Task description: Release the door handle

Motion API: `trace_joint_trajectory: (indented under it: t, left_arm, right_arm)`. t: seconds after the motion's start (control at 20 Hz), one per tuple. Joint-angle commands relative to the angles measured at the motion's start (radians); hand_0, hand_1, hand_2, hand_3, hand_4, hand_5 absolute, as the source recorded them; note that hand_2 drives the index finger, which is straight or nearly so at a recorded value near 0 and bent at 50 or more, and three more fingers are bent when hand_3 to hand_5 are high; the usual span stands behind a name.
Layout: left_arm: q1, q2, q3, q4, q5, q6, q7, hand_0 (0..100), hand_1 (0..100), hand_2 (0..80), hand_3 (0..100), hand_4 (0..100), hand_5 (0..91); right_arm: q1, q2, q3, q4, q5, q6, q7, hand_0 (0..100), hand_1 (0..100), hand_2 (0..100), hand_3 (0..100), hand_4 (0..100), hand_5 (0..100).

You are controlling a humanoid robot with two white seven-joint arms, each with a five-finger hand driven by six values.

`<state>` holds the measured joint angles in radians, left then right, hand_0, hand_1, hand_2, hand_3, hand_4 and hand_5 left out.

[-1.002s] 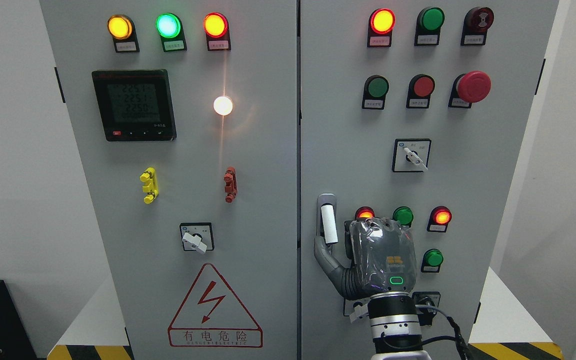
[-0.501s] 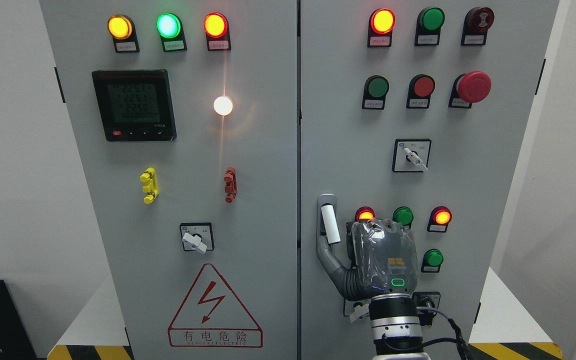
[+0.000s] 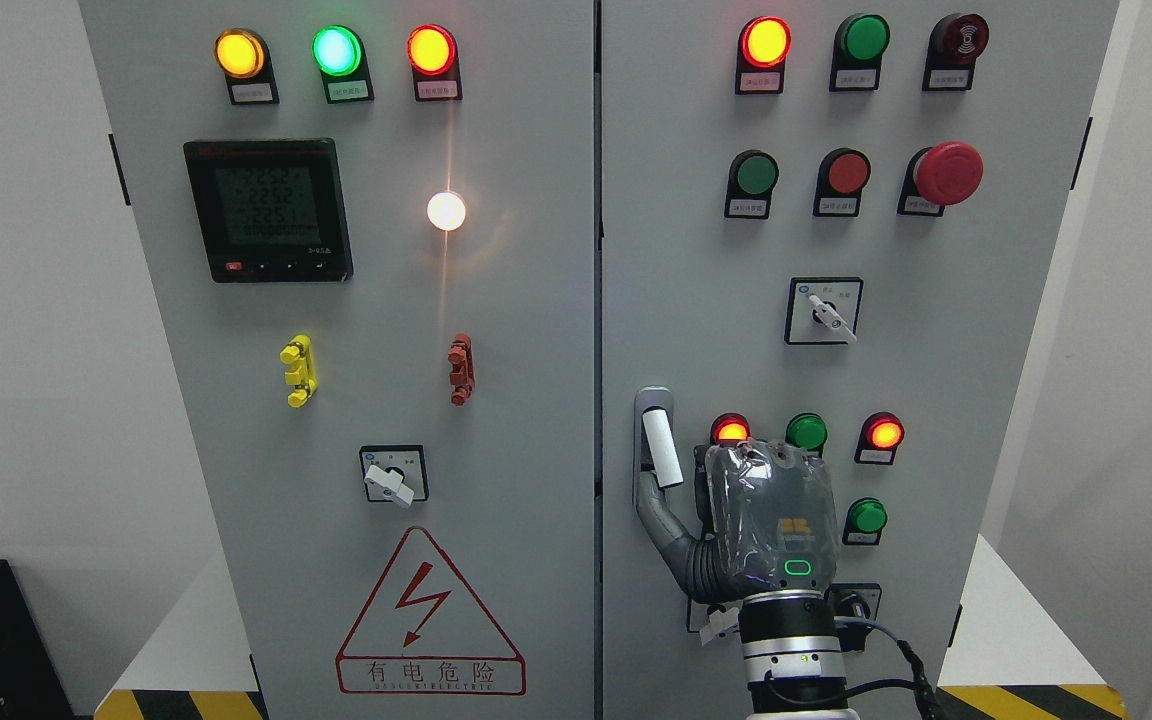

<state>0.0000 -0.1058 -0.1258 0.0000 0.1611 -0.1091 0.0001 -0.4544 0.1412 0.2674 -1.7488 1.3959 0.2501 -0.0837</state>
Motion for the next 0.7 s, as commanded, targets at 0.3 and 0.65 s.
trace_joint_trajectory:
  t: [0.3,0.65]
  left_arm:
    - [-0.028,0.0,0.0,0.029,0.0,0.0,0.0,12,56,0.0,0,0,0.0]
    - [-0.026,0.0,0.0,0.029,0.0,0.0,0.0,12,56,0.0,0,0,0.0]
  right_arm:
    - [0.01,0.002,-0.004,-0.005,0.0,0.014,-0.018,52,36,97,100,98,100]
    - [0.016,0.002,-0.004,-0.014,0.0,0.014,-0.019,52,37,96,100,98,100]
